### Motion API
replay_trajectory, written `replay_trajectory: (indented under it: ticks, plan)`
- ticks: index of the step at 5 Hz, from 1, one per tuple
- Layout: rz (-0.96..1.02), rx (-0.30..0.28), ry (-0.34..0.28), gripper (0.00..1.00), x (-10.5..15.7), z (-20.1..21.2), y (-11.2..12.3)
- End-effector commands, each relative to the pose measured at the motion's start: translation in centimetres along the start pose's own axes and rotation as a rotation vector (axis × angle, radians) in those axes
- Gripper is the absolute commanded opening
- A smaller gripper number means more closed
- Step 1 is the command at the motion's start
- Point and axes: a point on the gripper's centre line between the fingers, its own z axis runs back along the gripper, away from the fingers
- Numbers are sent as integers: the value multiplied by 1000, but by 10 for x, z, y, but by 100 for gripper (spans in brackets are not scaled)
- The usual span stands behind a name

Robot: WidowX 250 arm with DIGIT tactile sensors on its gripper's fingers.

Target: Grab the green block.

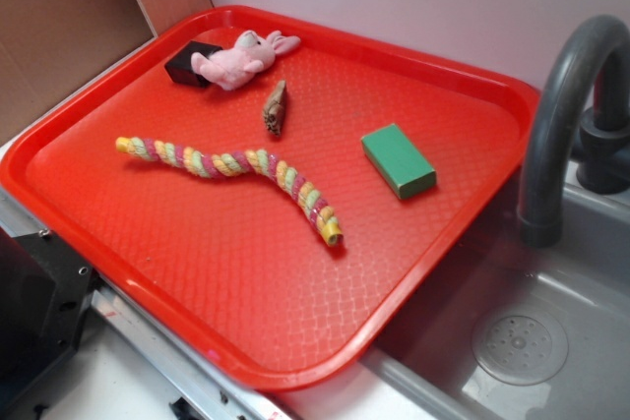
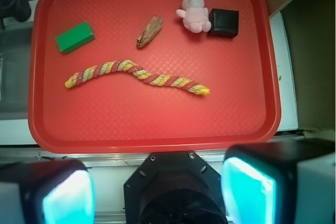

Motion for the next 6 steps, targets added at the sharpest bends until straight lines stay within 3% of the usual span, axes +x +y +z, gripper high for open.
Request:
replay_trajectory:
  ticks: [1, 3, 4, 6]
  plan:
    - [0, 0, 0, 100, 0, 0, 0]
    - [361, -78, -46, 100, 14, -22, -30]
    - [555, -78, -29, 100, 34, -40, -47]
    - [852, -159, 71, 100, 79, -77, -70]
